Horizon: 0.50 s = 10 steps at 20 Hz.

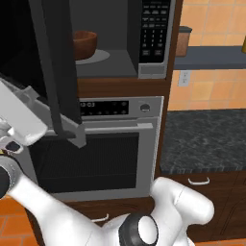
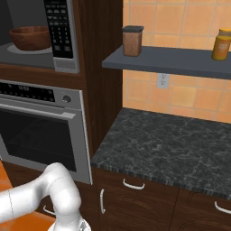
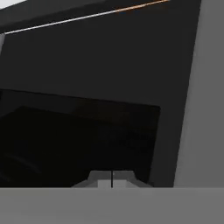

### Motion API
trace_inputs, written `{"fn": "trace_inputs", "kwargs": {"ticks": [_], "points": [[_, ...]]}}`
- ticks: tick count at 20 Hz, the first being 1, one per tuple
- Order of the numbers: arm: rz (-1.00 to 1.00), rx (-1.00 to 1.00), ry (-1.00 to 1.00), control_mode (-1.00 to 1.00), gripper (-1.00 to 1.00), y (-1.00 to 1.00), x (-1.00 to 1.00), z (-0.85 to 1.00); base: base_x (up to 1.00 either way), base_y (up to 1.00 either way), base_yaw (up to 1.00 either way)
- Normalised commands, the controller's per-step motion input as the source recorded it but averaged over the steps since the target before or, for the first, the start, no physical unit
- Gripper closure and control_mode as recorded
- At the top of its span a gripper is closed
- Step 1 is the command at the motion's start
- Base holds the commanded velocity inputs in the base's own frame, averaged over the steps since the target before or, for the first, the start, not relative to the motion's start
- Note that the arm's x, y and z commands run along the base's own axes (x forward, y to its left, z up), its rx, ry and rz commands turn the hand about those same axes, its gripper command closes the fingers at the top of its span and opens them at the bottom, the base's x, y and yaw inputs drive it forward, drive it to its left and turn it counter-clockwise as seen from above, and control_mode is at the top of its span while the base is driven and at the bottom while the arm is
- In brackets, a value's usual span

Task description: Open the microwave, place the bowl with waffle inside the microwave, then close the microwave door and turn it on.

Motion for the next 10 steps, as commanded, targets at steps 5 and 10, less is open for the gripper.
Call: {"fn": "trace_inputs", "kwargs": {"ticks": [5, 10], "points": [[0.14, 0.36, 0.24, -1.00, 1.00, -1.00, 0.01, 0.43, 0.00, 0.00, 0.00], [0.19, 0.28, 0.31, -1.00, 1.00, -1.00, 0.30, 0.17, 0.00, 0.00, 0.00]]}}
